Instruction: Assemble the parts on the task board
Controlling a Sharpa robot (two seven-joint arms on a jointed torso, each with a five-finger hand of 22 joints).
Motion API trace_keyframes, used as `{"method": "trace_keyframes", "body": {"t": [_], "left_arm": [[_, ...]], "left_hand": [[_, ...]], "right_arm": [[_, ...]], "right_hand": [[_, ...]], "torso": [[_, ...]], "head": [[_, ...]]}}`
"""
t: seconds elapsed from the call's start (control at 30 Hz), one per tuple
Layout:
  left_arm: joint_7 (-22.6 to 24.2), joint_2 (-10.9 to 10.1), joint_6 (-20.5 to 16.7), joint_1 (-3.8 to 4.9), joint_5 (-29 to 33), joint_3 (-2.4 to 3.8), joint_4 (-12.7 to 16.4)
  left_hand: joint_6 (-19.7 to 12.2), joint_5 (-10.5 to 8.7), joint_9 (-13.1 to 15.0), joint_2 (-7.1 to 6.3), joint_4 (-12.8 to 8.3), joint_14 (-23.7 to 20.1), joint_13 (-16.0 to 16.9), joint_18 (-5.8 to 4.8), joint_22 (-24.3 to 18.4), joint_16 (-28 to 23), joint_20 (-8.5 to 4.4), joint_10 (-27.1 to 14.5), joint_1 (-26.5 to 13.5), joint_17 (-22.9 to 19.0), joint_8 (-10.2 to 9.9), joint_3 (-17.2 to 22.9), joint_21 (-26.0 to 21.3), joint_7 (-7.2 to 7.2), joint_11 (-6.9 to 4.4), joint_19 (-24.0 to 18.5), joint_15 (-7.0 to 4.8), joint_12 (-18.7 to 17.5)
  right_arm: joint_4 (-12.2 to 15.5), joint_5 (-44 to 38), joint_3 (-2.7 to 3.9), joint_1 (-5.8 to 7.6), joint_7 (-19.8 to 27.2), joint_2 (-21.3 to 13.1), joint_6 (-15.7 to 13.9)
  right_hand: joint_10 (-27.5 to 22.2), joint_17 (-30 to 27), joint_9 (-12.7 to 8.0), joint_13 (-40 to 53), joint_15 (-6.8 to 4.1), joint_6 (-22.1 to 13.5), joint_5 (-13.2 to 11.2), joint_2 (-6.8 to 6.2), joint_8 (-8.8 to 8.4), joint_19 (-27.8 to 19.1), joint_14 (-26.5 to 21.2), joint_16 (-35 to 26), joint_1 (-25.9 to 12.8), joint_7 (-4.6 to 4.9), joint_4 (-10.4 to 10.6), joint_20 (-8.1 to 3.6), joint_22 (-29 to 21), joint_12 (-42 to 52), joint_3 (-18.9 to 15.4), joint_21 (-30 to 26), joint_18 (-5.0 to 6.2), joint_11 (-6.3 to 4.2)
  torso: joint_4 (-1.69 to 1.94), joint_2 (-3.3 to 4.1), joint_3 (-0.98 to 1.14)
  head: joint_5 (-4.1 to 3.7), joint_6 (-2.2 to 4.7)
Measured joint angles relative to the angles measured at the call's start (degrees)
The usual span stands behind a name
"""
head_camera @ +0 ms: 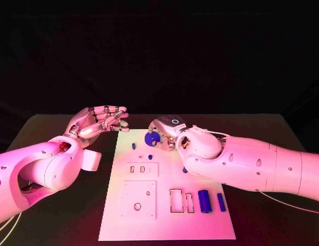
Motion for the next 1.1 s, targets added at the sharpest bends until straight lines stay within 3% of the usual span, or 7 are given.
{"method": "trace_keyframes", "body": {"t": [0.5,1.1], "left_arm": [[-0.03,0.14,0.0,0.01,0.0,0.0,0.07],[-0.04,0.11,0.0,0.01,-0.05,0.0,0.18]], "left_hand": [[0.0,0.0,-0.01,0.0,0.0,0.0,0.0,0.0,-0.01,0.0,0.0,0.0,0.0,-0.01,0.0,0.0,0.22,0.0,0.0,0.01,0.0,0.0],[0.0,0.0,-0.02,0.0,-0.16,-0.21,0.01,0.0,0.05,0.0,0.19,0.0,0.0,0.06,0.0,0.16,0.22,0.0,0.0,-0.18,-0.21,0.0]], "right_arm": [[-3.44,-0.72,-0.21,-1.02,-0.06,2.73,0.46],[-4.94,-0.68,-0.28,-1.2,-0.09,3.49,1.71]], "right_hand": [[0.0,-0.01,0.01,-0.01,0.0,0.41,-0.12,-0.16,-0.02,-0.11,0.0,0.0,-0.14,0.06,0.17,-0.11,0.05,0.0,0.16,-0.04,0.0,0.0],[0.0,-0.01,0.02,-0.01,0.01,0.83,0.06,-0.52,-0.45,-0.11,0.0,0.0,-0.53,0.03,0.18,-0.1,0.03,-0.01,0.15,-0.04,0.0,0.01]], "torso": [[-0.03,0.03,0.07],[-0.12,-0.09,0.11]], "head": [[0.73,-0.59],[0.79,-0.76]]}}
